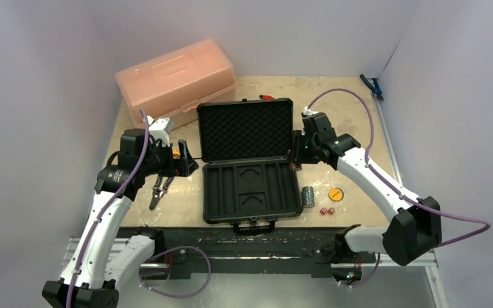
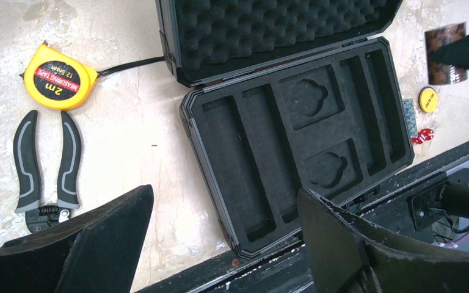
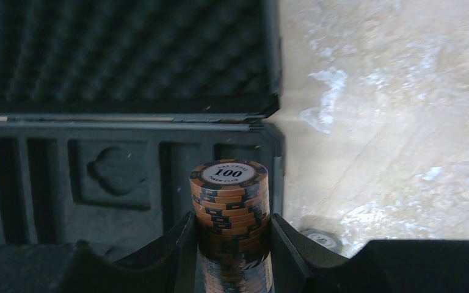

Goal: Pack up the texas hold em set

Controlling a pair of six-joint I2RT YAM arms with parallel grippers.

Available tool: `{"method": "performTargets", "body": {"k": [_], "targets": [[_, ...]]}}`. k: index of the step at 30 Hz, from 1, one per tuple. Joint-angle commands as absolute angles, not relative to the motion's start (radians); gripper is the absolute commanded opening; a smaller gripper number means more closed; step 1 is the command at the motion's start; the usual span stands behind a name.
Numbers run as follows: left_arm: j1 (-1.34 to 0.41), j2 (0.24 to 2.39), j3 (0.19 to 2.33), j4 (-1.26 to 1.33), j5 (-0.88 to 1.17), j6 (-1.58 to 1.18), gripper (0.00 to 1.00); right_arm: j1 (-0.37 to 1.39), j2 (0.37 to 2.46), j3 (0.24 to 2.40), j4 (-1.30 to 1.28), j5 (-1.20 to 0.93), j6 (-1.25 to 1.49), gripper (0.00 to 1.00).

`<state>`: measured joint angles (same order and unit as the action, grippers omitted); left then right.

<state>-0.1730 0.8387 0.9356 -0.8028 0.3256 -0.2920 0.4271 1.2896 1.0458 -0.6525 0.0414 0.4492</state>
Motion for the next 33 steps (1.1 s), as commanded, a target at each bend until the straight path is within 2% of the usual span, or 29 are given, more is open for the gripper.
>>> {"method": "performTargets", "body": {"k": [1,9,33], "targets": [[-0.180,0.836,0.936,-0.795,0.326,-0.271,0.87,0.488,1.299,1.096,-0.629,0.015,0.466,0.00],[-0.179,0.835,0.936,-0.796,0.323,-0.273,0.87,0.555,1.343,1.068,-0.598,0.068,0.510,0.00],[-0.179,0.836,0.935,-0.796,0.326,-0.272,0.87,0.558,1.419,0.959,-0.515,0.135,0.571,0.01]]}}
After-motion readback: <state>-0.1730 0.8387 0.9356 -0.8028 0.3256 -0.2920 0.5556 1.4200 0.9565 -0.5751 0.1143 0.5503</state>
